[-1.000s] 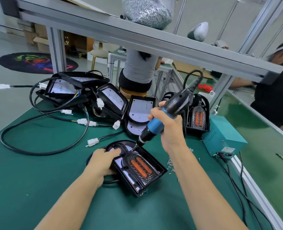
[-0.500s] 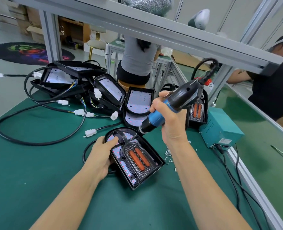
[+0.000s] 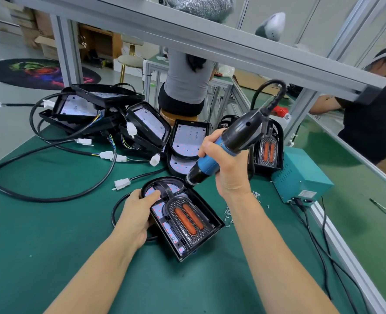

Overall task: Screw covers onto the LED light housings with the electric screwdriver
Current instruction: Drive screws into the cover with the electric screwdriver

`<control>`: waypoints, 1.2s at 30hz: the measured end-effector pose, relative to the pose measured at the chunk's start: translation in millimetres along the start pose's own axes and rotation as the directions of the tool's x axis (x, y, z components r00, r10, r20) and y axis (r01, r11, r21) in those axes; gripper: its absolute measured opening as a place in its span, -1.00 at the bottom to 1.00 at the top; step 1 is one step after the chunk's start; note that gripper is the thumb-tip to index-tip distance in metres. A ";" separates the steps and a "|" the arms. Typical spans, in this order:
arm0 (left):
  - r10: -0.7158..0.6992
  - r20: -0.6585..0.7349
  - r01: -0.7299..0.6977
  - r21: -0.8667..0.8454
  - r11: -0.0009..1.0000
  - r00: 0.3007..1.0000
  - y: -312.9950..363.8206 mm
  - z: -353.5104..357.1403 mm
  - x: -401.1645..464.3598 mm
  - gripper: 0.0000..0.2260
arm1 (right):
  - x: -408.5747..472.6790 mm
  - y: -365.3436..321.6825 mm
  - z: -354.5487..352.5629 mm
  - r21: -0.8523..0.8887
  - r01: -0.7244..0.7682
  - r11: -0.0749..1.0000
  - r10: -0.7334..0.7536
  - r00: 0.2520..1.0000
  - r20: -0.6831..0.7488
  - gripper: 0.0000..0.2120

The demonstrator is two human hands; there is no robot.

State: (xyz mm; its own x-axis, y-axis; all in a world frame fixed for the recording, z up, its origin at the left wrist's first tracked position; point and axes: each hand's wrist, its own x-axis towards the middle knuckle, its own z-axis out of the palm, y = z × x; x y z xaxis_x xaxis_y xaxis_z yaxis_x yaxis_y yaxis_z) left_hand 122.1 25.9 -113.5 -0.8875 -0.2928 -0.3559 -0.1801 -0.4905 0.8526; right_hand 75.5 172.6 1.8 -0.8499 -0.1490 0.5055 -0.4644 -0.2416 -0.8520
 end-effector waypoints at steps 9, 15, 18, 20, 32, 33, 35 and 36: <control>-0.011 -0.048 0.012 0.008 1.000 0.999 3.1 11.3 -2.6 -0.92 | -4.9 0.6 -1.9 0.027 -0.033 0.999 0.032 0.998 0.061 -0.81; 0.010 -0.195 0.004 0.073 0.997 0.981 -2.5 14.5 -4.8 -0.93 | -11.4 0.3 -7.9 0.114 -0.001 0.993 0.025 0.978 -0.208 -0.77; 0.144 -0.271 -0.074 0.252 0.965 0.952 -2.8 12.3 -12.3 -0.82 | -13.8 -8.6 -22.8 0.112 0.075 0.991 -0.032 0.939 -0.344 -0.76; 0.290 -0.270 -0.130 0.487 0.863 0.918 -1.3 6.2 -18.0 -0.64 | -16.2 -18.6 -37.4 0.082 0.142 0.987 -0.096 0.907 -0.409 -0.77; 0.356 0.744 -0.696 0.662 -0.278 0.566 30.6 103.1 -66.8 -0.87 | -46.1 -55.5 -100.3 -0.097 0.228 0.969 -0.235 0.721 -0.652 -0.80; 0.252 0.778 -0.683 0.627 -0.374 0.576 24.4 117.1 -64.1 -0.85 | -48.6 -55.5 -101.9 -0.092 0.219 0.971 -0.224 0.714 -0.664 -0.80; 0.104 0.782 -0.638 0.570 -0.518 0.615 13.1 138.0 -59.0 -0.87 | -53.1 -55.4 -104.8 -0.090 0.204 0.975 -0.210 0.707 -0.675 -0.80; 0.067 0.775 -0.622 0.553 -0.554 0.629 7.3 144.7 -56.0 -0.89 | -54.9 -55.9 -106.2 -0.091 0.202 0.975 -0.209 0.705 -0.678 -0.80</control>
State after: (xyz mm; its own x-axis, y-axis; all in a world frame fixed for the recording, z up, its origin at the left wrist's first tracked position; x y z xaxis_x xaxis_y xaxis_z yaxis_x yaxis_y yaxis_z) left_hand 109.1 157.5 -31.9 -0.8986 0.4191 0.1299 0.4176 0.9078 -0.0395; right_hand 121.6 296.2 7.2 -0.6708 0.5956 0.4419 -0.6469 -0.1786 -0.7414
